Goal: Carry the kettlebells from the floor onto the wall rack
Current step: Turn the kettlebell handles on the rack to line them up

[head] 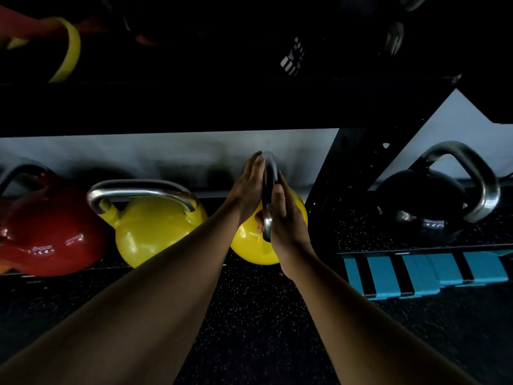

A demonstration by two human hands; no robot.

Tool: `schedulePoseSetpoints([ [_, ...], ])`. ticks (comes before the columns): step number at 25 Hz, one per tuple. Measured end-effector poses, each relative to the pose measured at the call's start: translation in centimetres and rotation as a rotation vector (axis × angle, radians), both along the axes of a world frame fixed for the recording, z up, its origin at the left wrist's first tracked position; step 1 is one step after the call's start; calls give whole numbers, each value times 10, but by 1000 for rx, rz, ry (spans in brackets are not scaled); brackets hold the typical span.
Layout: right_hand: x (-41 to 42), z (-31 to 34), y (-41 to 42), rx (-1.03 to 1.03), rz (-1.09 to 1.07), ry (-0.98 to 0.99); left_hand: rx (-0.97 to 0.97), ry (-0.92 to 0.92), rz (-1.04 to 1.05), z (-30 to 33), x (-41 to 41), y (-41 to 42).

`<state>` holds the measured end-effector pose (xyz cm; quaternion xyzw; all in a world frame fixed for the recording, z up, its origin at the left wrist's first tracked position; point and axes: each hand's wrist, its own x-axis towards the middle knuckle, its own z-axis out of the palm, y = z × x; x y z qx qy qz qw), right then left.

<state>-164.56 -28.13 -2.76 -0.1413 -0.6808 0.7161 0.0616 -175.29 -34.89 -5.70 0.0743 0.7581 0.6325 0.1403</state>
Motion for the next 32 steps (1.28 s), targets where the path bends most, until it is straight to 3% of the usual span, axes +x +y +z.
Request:
schedulePoseSetpoints([
  [7,1,-1,4,104,45,-64,-36,-2,-19,-5,-3,0],
  [9,0,4,5,118,46,-96,-158,-6,-63,4,-5,-3],
  [10,-1,7,7,169,56,-111,-313,12,-100,12,-8,-8],
  [13,-7,18,16,506,128,-171,-877,315,-243,34,-8,-23],
  [17,-13,34,22,1046,63,-174,-915,552,-80,60,17,-68],
  [20,-19,53,8,1212,102,-12,-1092,534,-75,77,29,-114],
  [26,-43,57,-78,1170,322,79,-1073,410,91,73,27,-215],
  [32,-72,31,-148,1135,402,-37,-735,275,93,46,14,-285],
])
